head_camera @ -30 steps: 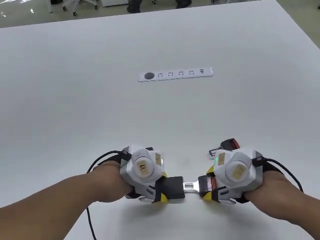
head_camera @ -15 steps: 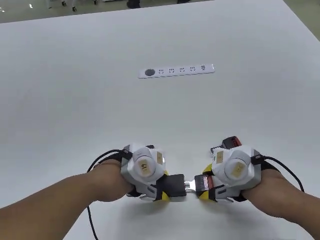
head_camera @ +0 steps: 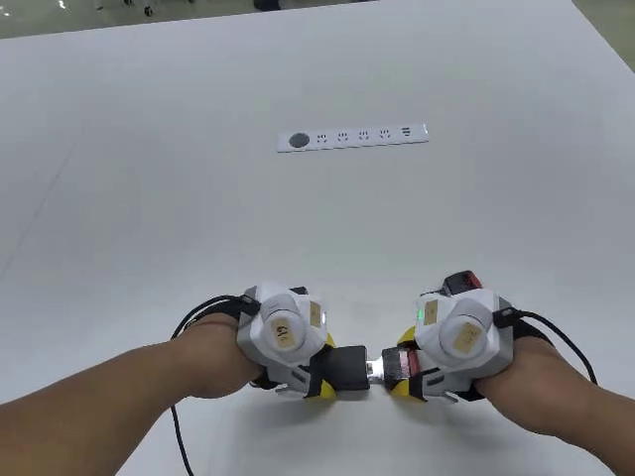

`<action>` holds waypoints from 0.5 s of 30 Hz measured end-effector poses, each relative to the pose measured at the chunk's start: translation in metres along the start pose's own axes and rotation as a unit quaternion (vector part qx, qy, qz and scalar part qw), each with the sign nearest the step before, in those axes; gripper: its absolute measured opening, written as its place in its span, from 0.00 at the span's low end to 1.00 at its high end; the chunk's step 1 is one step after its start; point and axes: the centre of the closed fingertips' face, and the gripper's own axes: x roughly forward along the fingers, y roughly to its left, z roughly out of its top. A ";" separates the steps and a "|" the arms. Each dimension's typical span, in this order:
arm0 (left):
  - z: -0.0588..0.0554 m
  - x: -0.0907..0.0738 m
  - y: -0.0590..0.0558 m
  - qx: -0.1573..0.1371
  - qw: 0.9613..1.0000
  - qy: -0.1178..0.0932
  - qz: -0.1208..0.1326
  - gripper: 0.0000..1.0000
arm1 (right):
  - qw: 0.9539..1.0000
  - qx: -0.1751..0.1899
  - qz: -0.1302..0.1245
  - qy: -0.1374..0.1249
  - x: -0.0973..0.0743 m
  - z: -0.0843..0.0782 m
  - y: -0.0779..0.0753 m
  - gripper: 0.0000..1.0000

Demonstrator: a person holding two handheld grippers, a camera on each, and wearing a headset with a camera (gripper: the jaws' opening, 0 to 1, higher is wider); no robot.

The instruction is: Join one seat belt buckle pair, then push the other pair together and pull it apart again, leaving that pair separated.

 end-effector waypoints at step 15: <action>-0.002 0.003 0.005 0.003 1.000 0.003 0.002 0.32 | 1.000 -0.020 0.002 0.004 0.002 0.009 0.005 0.33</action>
